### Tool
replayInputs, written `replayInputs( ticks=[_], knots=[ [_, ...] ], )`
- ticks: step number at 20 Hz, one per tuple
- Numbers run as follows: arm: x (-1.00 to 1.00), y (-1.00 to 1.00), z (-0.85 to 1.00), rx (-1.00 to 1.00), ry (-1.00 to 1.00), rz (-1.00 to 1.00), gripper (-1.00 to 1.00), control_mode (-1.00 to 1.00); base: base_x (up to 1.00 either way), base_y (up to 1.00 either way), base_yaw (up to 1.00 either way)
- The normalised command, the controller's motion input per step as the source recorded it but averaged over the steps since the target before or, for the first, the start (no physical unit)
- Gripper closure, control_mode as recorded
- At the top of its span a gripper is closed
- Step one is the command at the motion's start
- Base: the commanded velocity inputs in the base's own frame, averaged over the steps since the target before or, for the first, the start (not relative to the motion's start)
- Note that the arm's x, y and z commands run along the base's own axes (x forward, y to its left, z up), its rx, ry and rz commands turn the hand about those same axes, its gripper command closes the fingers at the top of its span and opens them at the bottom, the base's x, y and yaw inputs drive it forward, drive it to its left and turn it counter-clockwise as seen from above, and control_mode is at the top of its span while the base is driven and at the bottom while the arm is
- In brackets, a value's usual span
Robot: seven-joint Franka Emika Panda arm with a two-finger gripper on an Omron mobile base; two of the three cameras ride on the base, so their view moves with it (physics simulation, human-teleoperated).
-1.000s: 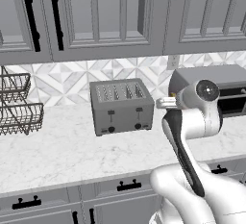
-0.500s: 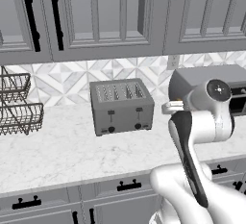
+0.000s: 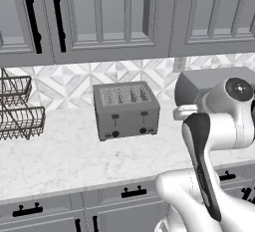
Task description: Start the toaster. Once the lever pops up, take the bread to the plate on the dining counter.
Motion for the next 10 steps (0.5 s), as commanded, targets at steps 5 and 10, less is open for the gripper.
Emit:
replayInputs(
  ticks=[5, 10],
  knots=[
    [0.0, 0.0, 0.0, 0.0, 0.0, 0.0, 1.0, 1.0, -0.27, 0.16, 0.01],
    [0.0, 0.0, 0.0, 0.0, 0.0, 0.0, 1.0, 1.0, -0.8, 0.67, 0.13]
  ],
)
